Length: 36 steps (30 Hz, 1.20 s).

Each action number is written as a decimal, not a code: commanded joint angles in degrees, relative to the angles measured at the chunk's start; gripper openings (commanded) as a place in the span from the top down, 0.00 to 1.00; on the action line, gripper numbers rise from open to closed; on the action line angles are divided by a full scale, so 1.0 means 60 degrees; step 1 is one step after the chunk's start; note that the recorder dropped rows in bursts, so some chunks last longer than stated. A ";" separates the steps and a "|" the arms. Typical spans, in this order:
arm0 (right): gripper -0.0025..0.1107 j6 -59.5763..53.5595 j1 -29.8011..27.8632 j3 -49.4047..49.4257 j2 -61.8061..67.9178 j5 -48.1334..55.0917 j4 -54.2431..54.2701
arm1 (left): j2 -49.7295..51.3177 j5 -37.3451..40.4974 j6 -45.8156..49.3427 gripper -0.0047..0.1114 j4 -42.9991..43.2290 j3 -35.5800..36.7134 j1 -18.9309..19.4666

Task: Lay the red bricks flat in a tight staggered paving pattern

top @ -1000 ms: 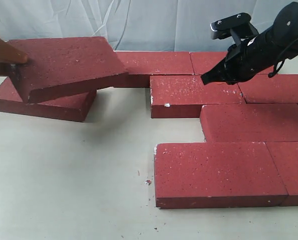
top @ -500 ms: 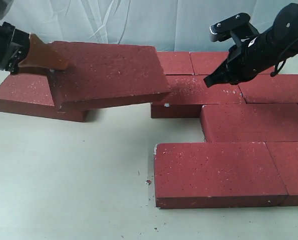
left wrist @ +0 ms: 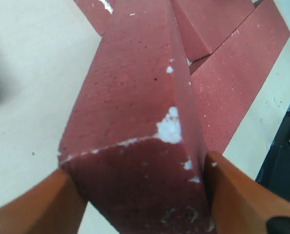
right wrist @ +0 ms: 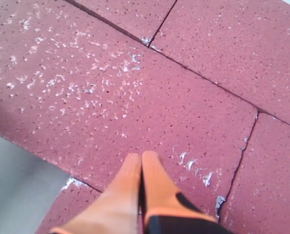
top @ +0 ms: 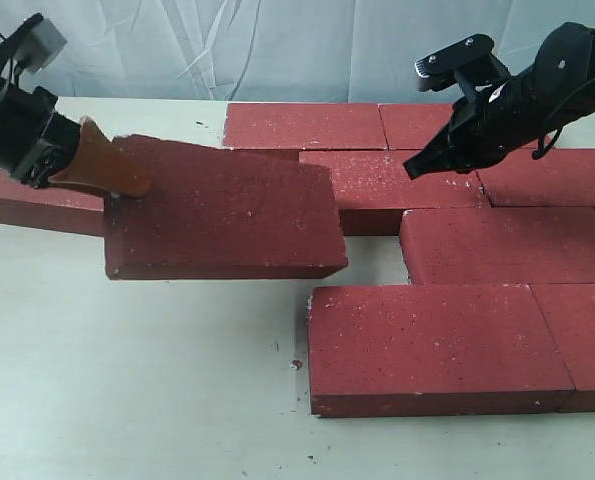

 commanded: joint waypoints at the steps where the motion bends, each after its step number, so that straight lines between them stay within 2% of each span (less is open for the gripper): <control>1: 0.98 -0.0043 -0.0052 -0.0032 -0.0012 -0.0120 0.0009 | -0.0014 0.0072 -0.0219 0.96 0.0120 0.0081 -0.0039; 4: 0.98 -0.0043 -0.0052 -0.0032 -0.0012 -0.0120 0.0076 | -0.0014 0.0072 -0.0630 0.96 0.0224 0.0081 -0.0038; 7: 0.98 -0.0043 -0.0052 -0.0032 -0.0012 -0.0097 0.0218 | 0.0022 0.0072 -0.0876 0.83 0.0688 -0.0010 -0.0012; 10: 0.98 -0.0043 -0.0052 -0.0032 -0.0012 -0.0097 0.0438 | 0.0024 0.0072 -0.1032 0.51 0.0849 -0.0176 0.0206; 11: 0.98 -0.0043 -0.0052 -0.0032 -0.0012 -0.0097 0.0508 | 0.0024 0.0072 -0.1160 0.34 0.0868 -0.0218 0.0343; 13: 0.98 -0.0043 -0.0052 -0.0032 -0.0012 -0.0097 0.0551 | 0.0024 0.0072 -0.1596 0.17 0.1154 -0.0372 0.0569; 14: 0.98 -0.0043 -0.0052 -0.0032 -0.0012 -0.0097 0.0568 | 0.0024 0.0072 -0.1847 0.14 0.1478 -0.0493 0.0690; 19: 0.98 -0.0043 -0.0034 -0.0032 0.0003 -0.0097 0.0702 | -0.0140 -0.0201 -0.3574 0.21 0.3629 -0.1168 0.1223; 22: 0.98 -0.0043 -0.0034 -0.0032 0.0059 -0.0097 0.0840 | -0.0483 -0.1207 -0.4956 0.32 0.5131 -0.1429 0.1378; 24: 0.98 -0.0043 0.0051 -0.0032 0.0079 -0.0097 0.0816 | -0.0704 -0.1613 -0.5336 0.44 0.5692 -0.1473 0.1378; 27: 0.98 -0.0122 0.0286 -0.0032 0.0079 -0.0097 0.0779 | -0.1025 -0.1830 -0.5082 0.71 0.5113 -0.1259 0.1361; 30: 0.98 -0.0478 0.0648 -0.0032 0.0079 -0.0097 0.0779 | -0.1263 -0.2040 -0.3820 0.96 0.3752 -0.0649 0.1361; 32: 0.98 -0.0634 0.0877 -0.0032 0.0079 -0.0097 0.0801 | -0.1493 -0.2504 -0.2655 0.96 0.2537 -0.0011 0.1214; 36: 0.98 -0.0717 0.1226 -0.0032 0.0079 -0.0084 0.0801 | -0.1996 -0.4631 -0.0266 0.96 0.1023 0.1383 0.0645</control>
